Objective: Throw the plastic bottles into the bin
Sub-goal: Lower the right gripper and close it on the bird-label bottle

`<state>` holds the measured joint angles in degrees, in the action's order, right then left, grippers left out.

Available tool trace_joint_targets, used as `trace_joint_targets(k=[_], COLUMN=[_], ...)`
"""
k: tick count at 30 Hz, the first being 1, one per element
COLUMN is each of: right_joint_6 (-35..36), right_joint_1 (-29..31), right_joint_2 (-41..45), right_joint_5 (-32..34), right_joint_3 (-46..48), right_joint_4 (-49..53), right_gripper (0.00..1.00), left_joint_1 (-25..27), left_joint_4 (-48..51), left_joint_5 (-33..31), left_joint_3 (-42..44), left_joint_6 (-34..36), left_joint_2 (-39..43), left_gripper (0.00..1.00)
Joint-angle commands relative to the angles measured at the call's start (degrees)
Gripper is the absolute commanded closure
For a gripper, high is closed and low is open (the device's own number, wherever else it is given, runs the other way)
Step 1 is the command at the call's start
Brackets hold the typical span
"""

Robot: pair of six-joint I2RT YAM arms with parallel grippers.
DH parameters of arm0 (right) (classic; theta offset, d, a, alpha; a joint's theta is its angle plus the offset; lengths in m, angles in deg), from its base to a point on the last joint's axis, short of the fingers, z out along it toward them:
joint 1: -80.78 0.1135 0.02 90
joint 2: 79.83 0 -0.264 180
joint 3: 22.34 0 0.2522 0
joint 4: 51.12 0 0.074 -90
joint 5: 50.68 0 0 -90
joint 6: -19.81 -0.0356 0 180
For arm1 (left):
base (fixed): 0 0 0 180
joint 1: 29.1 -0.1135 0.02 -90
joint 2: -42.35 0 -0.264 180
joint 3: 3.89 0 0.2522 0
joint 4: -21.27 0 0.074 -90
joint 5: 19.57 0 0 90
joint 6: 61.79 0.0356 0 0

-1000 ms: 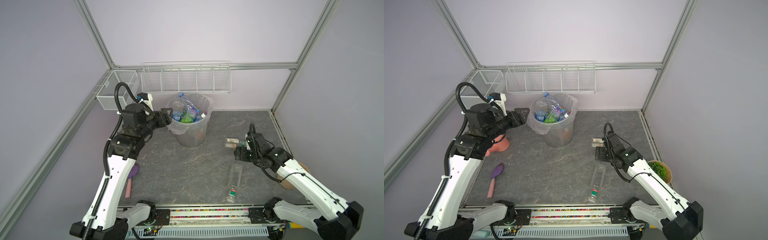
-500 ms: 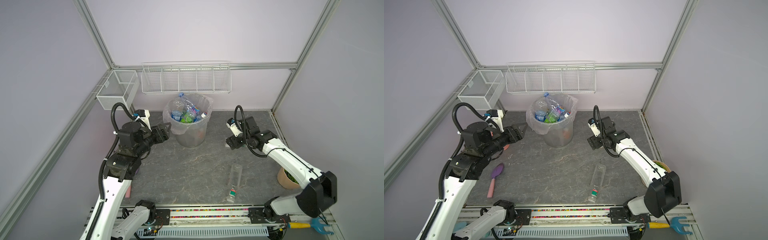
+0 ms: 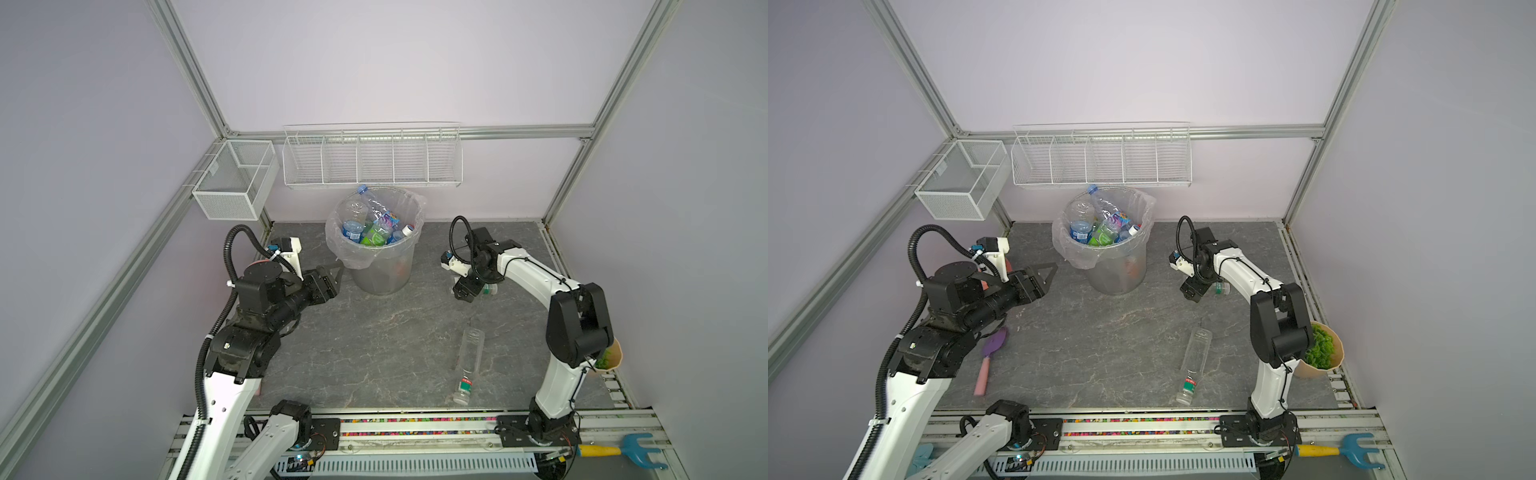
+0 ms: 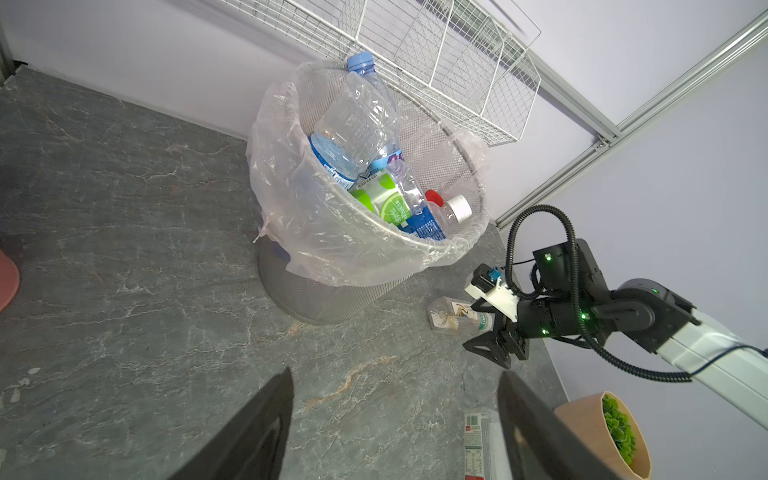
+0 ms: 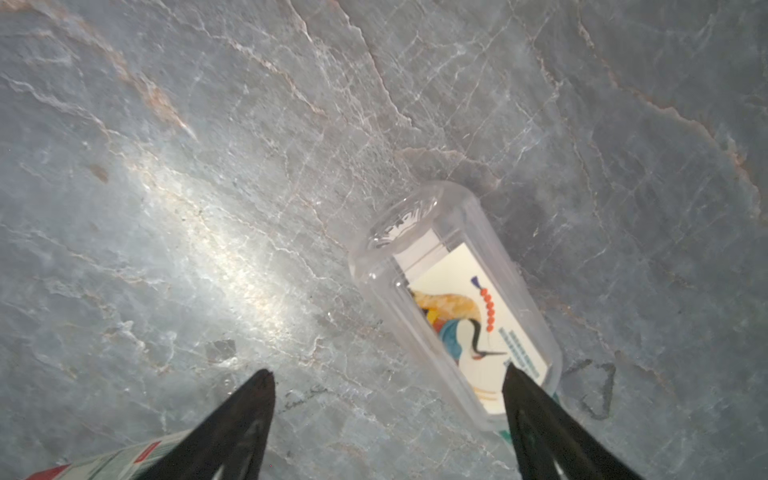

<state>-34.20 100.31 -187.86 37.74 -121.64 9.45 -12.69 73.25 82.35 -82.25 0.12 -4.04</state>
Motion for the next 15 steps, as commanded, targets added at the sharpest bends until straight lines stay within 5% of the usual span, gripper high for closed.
trace_joint_targets(k=[1,15], right_joint_6=[5.32,6.16], right_joint_1=[-0.06,-1.25], right_joint_2=[-1.99,-10.94], right_joint_5=[2.39,1.3], right_joint_3=[-3.56,-9.14], right_joint_4=[1.67,4.33], right_gripper=[0.12,0.12], left_joint_1=[0.09,0.04], left_joint_4=[1.07,1.95], left_joint_5=[0.45,0.38], left_joint_3=[0.32,0.61], left_joint_6=[-0.03,0.92], left_joint_2=[1.16,1.2], left_gripper=[0.23,0.23])
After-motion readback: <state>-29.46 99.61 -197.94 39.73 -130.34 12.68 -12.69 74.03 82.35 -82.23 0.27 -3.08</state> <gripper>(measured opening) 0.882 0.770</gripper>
